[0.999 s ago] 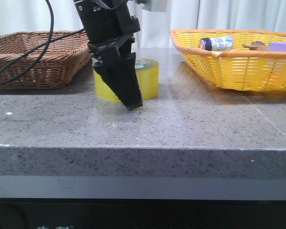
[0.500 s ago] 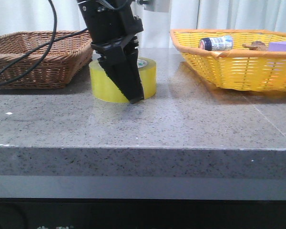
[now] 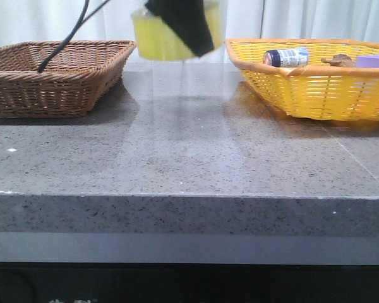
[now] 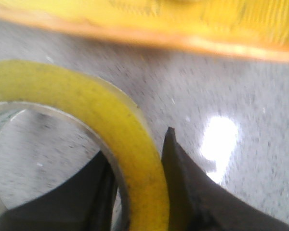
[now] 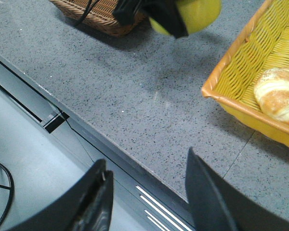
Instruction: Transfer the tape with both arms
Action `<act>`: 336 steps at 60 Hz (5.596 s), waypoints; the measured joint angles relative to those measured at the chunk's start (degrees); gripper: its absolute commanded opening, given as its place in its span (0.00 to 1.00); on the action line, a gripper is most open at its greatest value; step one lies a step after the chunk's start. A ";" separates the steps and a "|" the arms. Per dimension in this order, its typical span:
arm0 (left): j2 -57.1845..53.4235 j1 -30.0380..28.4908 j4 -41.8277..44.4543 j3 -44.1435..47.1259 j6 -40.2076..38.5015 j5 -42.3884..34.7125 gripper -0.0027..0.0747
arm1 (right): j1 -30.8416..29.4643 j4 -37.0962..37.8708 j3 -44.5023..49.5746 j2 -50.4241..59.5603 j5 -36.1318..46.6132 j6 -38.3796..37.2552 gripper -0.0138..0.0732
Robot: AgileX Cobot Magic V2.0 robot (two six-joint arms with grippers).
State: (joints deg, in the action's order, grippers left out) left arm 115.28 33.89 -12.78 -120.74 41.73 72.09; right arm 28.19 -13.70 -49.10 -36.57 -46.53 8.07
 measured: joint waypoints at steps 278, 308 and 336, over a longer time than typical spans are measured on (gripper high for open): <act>-83.75 -13.22 8.99 73.99 -39.12 -26.66 0.01 | 0.00 4.67 0.00 0.00 2.10 0.00 0.08; -83.75 -13.22 7.56 74.06 -39.12 -26.12 0.01 | 0.00 4.67 0.00 0.00 2.10 0.00 0.08; -104.41 -24.24 10.49 95.74 -39.12 -39.78 0.01 | 0.00 4.67 0.00 0.00 2.10 0.00 0.08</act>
State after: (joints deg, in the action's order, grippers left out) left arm 10.87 9.65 -2.29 -24.99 2.62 32.31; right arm 28.19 -9.03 -49.10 -36.57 -44.43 8.07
